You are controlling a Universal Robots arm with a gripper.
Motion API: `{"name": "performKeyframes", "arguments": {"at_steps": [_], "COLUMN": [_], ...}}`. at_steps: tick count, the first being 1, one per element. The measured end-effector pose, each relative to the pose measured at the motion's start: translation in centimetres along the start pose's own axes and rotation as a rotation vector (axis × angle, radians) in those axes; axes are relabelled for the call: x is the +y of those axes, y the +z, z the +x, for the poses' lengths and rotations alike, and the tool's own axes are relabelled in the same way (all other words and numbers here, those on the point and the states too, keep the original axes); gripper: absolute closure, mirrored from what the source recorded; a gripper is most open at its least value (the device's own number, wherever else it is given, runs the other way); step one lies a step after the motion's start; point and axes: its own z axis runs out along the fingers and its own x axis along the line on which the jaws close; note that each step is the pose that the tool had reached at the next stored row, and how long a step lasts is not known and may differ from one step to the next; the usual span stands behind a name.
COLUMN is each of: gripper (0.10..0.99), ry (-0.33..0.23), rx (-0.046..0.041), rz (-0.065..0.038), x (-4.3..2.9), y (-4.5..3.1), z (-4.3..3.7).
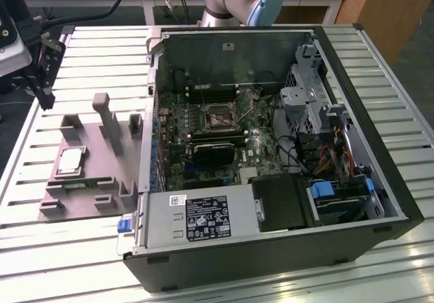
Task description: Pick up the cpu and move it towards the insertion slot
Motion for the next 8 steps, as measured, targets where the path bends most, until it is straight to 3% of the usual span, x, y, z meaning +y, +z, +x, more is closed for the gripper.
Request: {"name": "performKeyframes", "arguments": {"at_steps": [8], "gripper": [0.984], "ry": [-0.001], "rx": [-0.0154], "rz": [0.000], "x": [-0.04], "y": [1.26], "z": [0.51]}}
